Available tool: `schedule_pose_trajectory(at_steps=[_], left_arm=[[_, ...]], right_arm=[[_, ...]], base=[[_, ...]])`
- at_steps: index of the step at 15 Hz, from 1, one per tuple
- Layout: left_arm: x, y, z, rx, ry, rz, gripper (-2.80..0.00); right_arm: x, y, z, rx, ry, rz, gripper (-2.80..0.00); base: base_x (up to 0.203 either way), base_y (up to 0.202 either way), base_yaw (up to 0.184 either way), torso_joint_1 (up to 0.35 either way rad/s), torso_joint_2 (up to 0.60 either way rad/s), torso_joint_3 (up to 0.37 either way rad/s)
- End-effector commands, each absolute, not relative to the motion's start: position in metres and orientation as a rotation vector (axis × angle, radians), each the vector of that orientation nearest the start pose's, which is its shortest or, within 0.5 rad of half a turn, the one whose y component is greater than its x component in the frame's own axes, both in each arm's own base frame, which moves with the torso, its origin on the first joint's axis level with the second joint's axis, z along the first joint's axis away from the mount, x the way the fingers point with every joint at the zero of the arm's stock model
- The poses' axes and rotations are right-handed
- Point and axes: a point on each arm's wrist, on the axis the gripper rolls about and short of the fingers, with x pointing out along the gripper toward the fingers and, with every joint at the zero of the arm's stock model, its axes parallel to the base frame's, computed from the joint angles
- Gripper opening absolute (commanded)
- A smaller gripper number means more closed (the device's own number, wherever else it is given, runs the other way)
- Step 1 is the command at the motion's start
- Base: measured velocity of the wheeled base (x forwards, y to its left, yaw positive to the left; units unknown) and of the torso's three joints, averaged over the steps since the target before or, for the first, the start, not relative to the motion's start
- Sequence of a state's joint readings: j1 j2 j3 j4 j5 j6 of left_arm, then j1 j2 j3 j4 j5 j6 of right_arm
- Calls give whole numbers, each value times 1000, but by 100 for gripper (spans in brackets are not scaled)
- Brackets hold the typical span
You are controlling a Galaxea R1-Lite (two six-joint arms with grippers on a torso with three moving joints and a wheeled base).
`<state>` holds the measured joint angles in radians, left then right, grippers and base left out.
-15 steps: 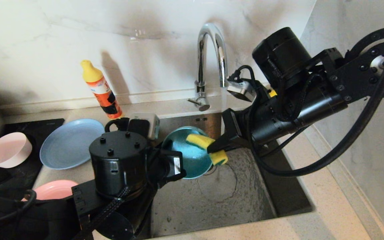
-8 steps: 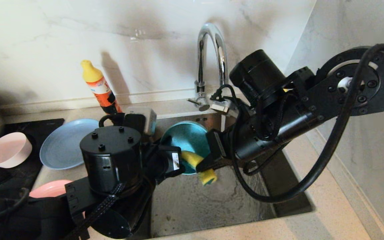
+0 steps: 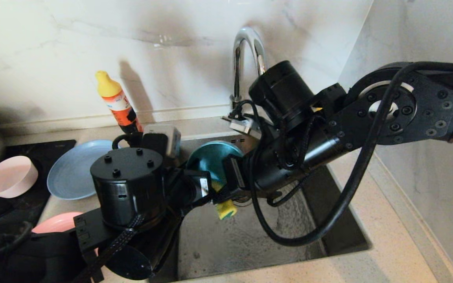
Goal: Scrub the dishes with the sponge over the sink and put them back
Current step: Wipe the bowl
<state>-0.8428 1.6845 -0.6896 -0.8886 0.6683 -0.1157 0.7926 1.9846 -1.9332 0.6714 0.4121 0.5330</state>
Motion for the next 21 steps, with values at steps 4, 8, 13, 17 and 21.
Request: schedule_pose_trajectory(at_steps=[4, 8, 13, 17, 21], left_arm=[[204, -208, 179, -40, 94, -169, -280], [200, -203, 178, -35, 99, -167, -280], [196, -198, 190, -62, 69, -166, -280], [197, -198, 190, -64, 69, -163, -280], [199, -197, 186, -59, 78, -158, -280]], right_arm=[[261, 238, 303, 358, 935, 880, -280], [260, 218, 317, 385, 890, 862, -280], [251, 203, 312, 374, 1004, 805, -280], [250, 222, 295, 347, 1080, 834, -280], [247, 251, 281, 302, 1120, 883, -280]], base=[[0, 0, 0, 0, 0, 0], [0, 0, 0, 0, 0, 0], [0, 0, 0, 0, 0, 0], [0, 0, 0, 0, 0, 0], [0, 0, 0, 0, 0, 0]])
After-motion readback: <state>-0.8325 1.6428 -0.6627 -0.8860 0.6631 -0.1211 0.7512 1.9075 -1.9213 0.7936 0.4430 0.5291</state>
